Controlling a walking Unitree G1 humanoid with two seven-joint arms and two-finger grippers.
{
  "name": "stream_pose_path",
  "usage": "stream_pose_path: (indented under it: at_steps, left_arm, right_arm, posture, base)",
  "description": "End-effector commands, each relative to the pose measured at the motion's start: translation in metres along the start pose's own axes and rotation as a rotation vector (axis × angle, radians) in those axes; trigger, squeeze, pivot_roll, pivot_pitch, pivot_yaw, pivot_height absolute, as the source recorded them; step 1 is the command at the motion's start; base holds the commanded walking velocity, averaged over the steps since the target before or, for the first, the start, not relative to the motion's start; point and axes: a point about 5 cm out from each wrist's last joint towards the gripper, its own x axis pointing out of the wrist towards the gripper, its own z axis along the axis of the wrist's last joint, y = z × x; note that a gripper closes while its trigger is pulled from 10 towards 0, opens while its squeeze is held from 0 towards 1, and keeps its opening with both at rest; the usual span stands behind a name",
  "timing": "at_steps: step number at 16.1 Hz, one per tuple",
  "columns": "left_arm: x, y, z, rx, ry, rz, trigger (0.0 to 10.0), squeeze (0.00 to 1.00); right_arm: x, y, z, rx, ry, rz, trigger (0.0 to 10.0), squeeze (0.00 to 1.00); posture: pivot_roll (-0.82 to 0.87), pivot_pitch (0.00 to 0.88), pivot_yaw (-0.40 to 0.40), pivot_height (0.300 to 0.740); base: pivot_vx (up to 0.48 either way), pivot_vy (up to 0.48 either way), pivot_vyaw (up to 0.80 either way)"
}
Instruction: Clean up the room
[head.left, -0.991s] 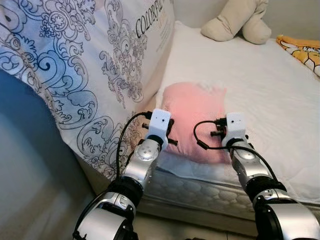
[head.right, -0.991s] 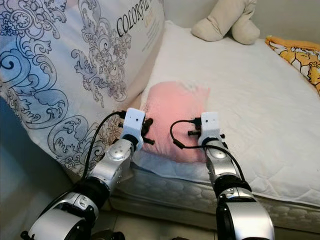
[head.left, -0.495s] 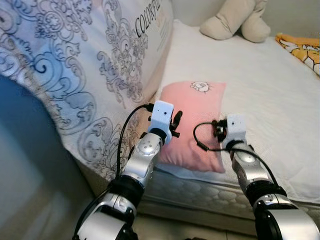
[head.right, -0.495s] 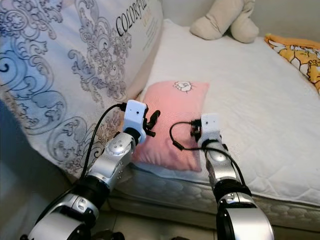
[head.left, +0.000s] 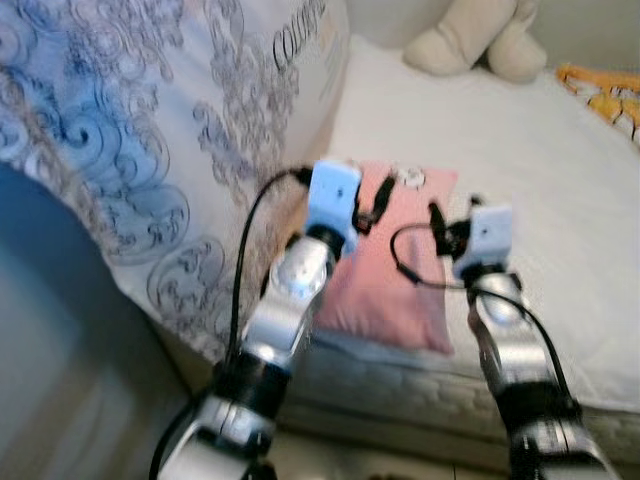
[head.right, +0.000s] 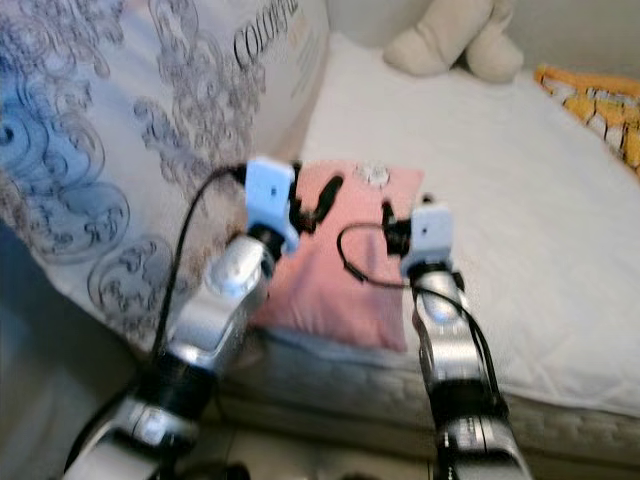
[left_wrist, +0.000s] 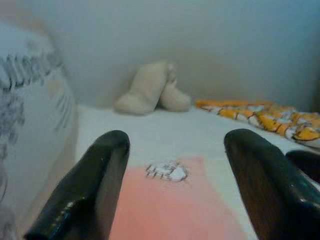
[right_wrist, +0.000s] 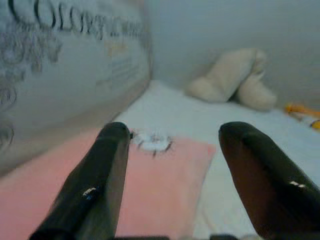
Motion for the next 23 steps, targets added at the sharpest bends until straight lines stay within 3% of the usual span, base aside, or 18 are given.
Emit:
stream_pose_path:
  at_steps: [1, 2, 3, 4, 5, 8, 10, 11, 12, 16, 21, 22, 23]
  left_arm:
    - [-0.008, 0.005, 0.000, 0.023, 0.015, -0.016, 10.0, 1.00]
    - [-0.021, 0.021, 0.000, 0.053, 0.030, 0.010, 10.0, 0.00]
    - [-0.027, 0.029, 0.000, 0.066, 0.041, 0.035, 10.0, 0.00]
    - [-0.028, 0.031, -0.001, 0.069, 0.044, 0.044, 10.0, 0.00]
    - [-0.042, 0.042, -0.007, 0.091, 0.074, 0.081, 10.0, 0.00]
    - [-0.079, 0.071, -0.030, 0.156, 0.205, 0.161, 10.0, 0.00]
    - [-0.089, 0.082, -0.037, 0.159, 0.254, 0.211, 10.0, 0.00]
    - [-0.091, 0.083, -0.037, 0.144, 0.254, 0.219, 10.0, 1.00]
    - [-0.093, 0.082, -0.037, 0.118, 0.252, 0.226, 10.0, 1.00]
    - [-0.096, 0.086, -0.037, 0.043, 0.251, 0.346, 10.0, 1.00]
    - [-0.089, 0.078, -0.037, 0.056, 0.248, 0.318, 10.0, 1.00]
    - [-0.085, 0.078, -0.033, 0.082, 0.231, 0.327, 10.0, 0.00]
    - [-0.081, 0.076, -0.030, 0.107, 0.223, 0.319, 10.0, 0.00]
  right_arm:
    - [-0.008, -0.006, 0.009, -0.007, -0.029, -0.049, 10.0, 1.00]
    - [-0.027, -0.009, 0.014, -0.009, -0.052, -0.091, 10.0, 1.00]
    - [-0.037, -0.010, 0.015, -0.013, -0.051, -0.111, 10.0, 1.00]
    - [-0.039, -0.010, 0.015, -0.015, -0.049, -0.116, 10.0, 0.25]
    - [-0.055, -0.012, 0.017, -0.024, -0.049, -0.144, 10.0, 0.00]
    - [-0.087, -0.020, 0.016, -0.014, 0.005, -0.188, 10.0, 0.00]
    - [-0.095, -0.028, 0.004, 0.010, 0.066, -0.223, 10.0, 0.00]
    - [-0.096, -0.030, -0.002, 0.026, 0.091, -0.243, 10.0, 0.00]
    - [-0.097, -0.028, -0.004, 0.049, 0.093, -0.241, 10.0, 1.00]
    - [-0.093, -0.017, 0.001, 0.077, 0.088, -0.221, 10.0, 1.00]
    - [-0.078, -0.012, 0.000, 0.084, 0.098, -0.182, 10.0, 1.00]
    - [-0.074, -0.007, -0.001, 0.077, 0.112, -0.144, 10.0, 0.47]
    - [-0.072, -0.007, -0.001, 0.074, 0.116, -0.138, 10.0, 0.00]
  posture:
    - [-0.03, 0.000, -0.048, 0.740]
    - [-0.03, 0.000, -0.048, 0.740]
    - [-0.03, 0.000, -0.045, 0.740]
    - [-0.03, 0.000, -0.045, 0.740]
    - [-0.03, 0.000, -0.045, 0.740]
    - [-0.03, 0.000, -0.047, 0.740]
    - [-0.02, 0.000, -0.039, 0.740]
    - [-0.02, 0.000, -0.038, 0.740]
    - [-0.02, 0.000, -0.034, 0.740]
    - [-0.02, 0.000, -0.039, 0.740]
    - [-0.01, 0.000, -0.057, 0.740]
    - [0.00, 0.000, -0.062, 0.740]
    - [0.00, 0.000, -0.066, 0.740]
  base:
    - [0.000, 0.000, 0.00]
    - [0.000, 0.000, 0.00]
    - [0.000, 0.000, 0.00]
    - [0.000, 0.000, 0.00]
    - [0.000, 0.000, 0.00]
    - [0.000, 0.000, 0.00]
    - [0.000, 0.000, 0.00]
    - [0.000, 0.000, 0.00]
    - [0.000, 0.000, 0.00]
    - [0.000, 0.000, 0.00]
    - [0.000, 0.000, 0.00]
    - [0.000, 0.000, 0.00]
    - [0.000, 0.000, 0.00]
